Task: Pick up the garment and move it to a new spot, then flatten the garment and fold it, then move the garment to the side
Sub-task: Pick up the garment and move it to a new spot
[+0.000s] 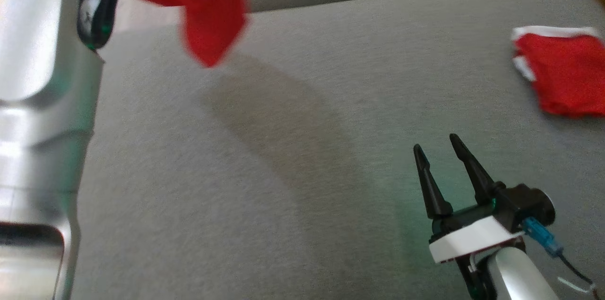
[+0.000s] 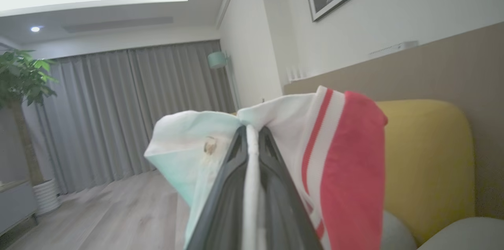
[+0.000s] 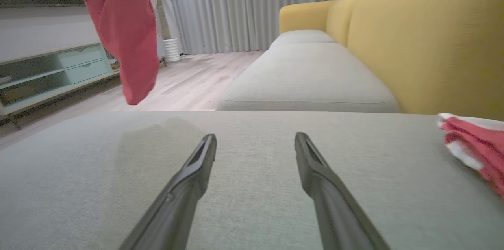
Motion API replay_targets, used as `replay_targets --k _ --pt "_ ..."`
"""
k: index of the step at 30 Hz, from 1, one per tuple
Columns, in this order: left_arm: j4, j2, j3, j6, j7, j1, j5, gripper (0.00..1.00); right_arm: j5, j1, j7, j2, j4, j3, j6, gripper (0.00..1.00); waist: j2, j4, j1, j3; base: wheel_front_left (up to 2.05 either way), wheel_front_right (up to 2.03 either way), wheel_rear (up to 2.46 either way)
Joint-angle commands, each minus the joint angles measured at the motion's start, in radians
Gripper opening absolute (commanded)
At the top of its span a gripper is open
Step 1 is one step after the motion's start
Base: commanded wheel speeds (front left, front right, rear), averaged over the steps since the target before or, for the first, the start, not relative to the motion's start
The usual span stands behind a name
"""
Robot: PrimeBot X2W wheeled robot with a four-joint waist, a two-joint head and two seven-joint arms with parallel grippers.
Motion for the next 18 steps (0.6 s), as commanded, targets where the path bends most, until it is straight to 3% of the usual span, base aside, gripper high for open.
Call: replay_targets --k 1,6,10,18 --pt "-0.062 0.044 0.023 0.002 0.011 -0.017 -0.014 0.00 0.002 -0.008 -0.004 0.006 -0.034 0.016 -0.001 1.00 -0.0001 -0.112 0.0002 -0.077 0.00 0.00 0.00" --pt "-0.182 0.023 0.008 0.003 0.056 0.060 -0.061 0.00 0.001 -0.003 -0.004 0.016 -0.050 0.011 -0.001 1.00 -0.0001 -0.191 0.0002 -0.068 0.00 0.00 0.00" --pt "-0.231 -0.007 -0.059 0.006 0.059 0.195 -0.054 0.00 0.007 -0.001 -0.004 0.028 -0.061 0.010 -0.001 1.00 -0.0001 -0.226 0.0002 -0.032 0.00 0.00 0.00" --pt "-0.111 -0.063 -0.165 0.055 -0.055 0.516 -0.029 0.00 0.017 -0.011 -0.004 0.044 -0.056 0.012 -0.001 1.00 -0.0001 -0.226 0.0002 0.046 0.00 0.00 0.00"
